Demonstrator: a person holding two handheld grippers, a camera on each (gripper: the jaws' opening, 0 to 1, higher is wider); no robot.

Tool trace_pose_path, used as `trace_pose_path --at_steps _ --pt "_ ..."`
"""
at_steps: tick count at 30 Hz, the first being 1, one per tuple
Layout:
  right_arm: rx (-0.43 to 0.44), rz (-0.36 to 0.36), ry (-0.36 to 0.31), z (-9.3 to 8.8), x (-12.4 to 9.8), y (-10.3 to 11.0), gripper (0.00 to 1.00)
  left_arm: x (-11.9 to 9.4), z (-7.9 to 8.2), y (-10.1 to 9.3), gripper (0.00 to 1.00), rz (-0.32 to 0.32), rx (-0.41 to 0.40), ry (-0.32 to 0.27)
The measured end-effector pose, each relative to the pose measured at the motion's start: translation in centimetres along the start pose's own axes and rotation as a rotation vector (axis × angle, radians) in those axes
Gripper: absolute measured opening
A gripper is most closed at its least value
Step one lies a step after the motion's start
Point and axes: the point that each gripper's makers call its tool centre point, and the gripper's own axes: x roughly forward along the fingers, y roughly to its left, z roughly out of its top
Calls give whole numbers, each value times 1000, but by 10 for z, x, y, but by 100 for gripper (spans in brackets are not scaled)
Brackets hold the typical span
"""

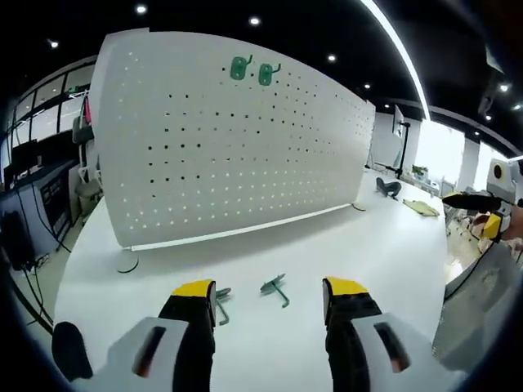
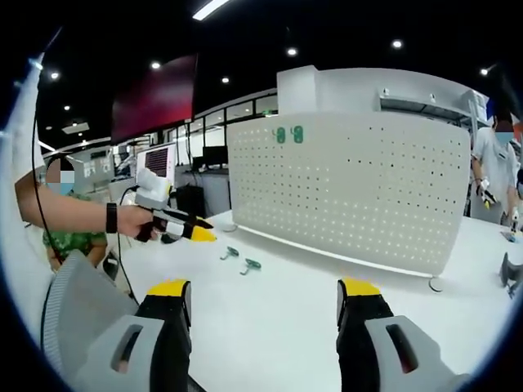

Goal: Insert the hook assembly into the mounting plate slot until the hook locks in place.

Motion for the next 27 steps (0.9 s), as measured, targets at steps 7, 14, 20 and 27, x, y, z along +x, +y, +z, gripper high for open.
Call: trace_pose_path --at_steps 7,14,20,27 --pt "-1 6 1 0 2 1 73 8 -8 13 50 9 -7 32" --pt "-5 10 0 3 2 2 73 19 -14 31 47 22 21 94" --pt "-4 3 3 2 1 0 73 24 -9 37 46 20 1 96" --pt "-3 -4 0 3 1 -2 73 31 -13 45 43 29 15 136"
